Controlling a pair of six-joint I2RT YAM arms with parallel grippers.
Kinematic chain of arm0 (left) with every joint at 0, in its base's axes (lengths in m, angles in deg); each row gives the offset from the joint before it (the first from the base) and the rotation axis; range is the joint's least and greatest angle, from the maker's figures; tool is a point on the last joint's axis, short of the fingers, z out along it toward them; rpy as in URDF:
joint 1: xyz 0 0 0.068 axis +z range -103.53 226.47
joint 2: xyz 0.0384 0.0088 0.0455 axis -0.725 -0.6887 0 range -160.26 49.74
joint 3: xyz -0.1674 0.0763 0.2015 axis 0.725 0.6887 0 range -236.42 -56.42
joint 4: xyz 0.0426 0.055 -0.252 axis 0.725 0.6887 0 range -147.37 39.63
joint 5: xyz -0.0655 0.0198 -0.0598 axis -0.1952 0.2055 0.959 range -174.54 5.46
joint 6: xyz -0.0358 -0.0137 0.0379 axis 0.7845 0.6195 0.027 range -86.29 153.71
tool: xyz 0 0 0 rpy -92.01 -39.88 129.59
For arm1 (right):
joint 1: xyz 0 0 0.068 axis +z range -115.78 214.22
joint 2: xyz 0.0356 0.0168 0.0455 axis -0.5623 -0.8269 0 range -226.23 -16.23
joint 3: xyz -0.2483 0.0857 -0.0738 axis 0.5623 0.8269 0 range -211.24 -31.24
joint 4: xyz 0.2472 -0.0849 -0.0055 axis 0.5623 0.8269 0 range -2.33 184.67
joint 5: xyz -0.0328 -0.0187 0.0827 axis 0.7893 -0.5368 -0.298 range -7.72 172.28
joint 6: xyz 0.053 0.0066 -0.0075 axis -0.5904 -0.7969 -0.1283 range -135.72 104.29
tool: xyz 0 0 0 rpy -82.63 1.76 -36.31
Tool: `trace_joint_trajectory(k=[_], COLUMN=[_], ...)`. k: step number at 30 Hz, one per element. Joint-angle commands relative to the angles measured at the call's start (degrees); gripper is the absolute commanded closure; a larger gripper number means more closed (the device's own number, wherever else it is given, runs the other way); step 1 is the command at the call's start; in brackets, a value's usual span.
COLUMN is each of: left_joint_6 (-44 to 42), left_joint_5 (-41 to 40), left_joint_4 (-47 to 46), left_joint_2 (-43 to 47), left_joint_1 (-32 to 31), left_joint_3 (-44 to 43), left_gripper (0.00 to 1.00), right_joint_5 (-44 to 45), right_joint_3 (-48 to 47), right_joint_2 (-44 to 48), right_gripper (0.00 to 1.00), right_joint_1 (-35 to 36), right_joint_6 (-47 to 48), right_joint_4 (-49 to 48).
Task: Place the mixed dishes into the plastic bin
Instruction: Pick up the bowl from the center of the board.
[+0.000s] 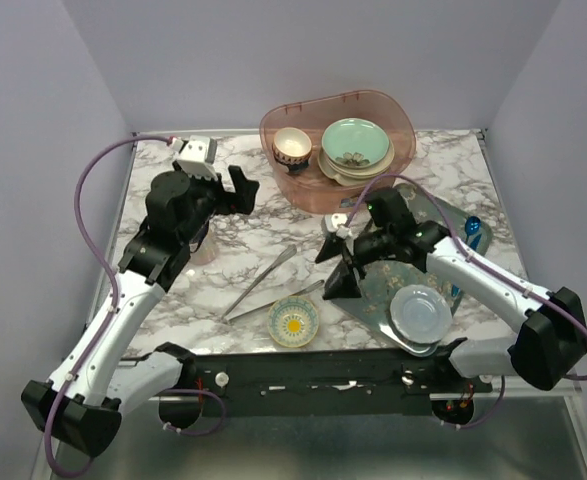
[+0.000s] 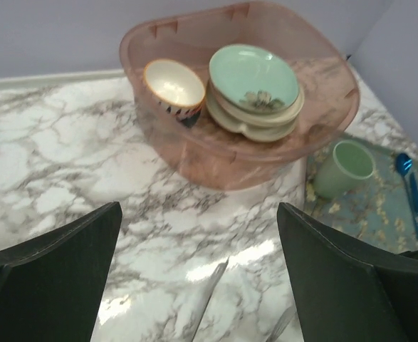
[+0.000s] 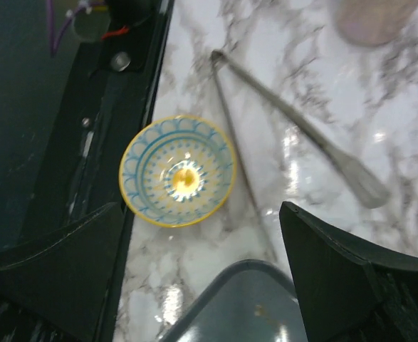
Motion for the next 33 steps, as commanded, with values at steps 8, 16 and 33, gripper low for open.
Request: trace_joint_trajectory(k=[8, 16, 33], left_joint_6=[-6.29, -7.08, -6.82], left_joint_5=[-9.93, -14.06, -14.42], left_joint_4=[-0.37, -0.54, -1.07], left_joint_2=[14.73, 19.3, 20.98], left_joint_1=[0.35, 0.44, 0.7], left_joint_3=[17.81, 19.39, 19.83], left_gripper=[0.01, 0.01, 0.01], right_joint_5=[15.88, 18.77, 17.46], right_joint_3=[7.04, 7.92, 5.2], right_joint_2=[-4.93, -10.47, -18.73], right_gripper=[0.0, 0.15, 0.47], right_joint_1=[9.3, 9.83, 12.64], right_joint_6=[-10.6, -26.54, -33.84], right_joint_4=[3.87, -1.23, -5.81])
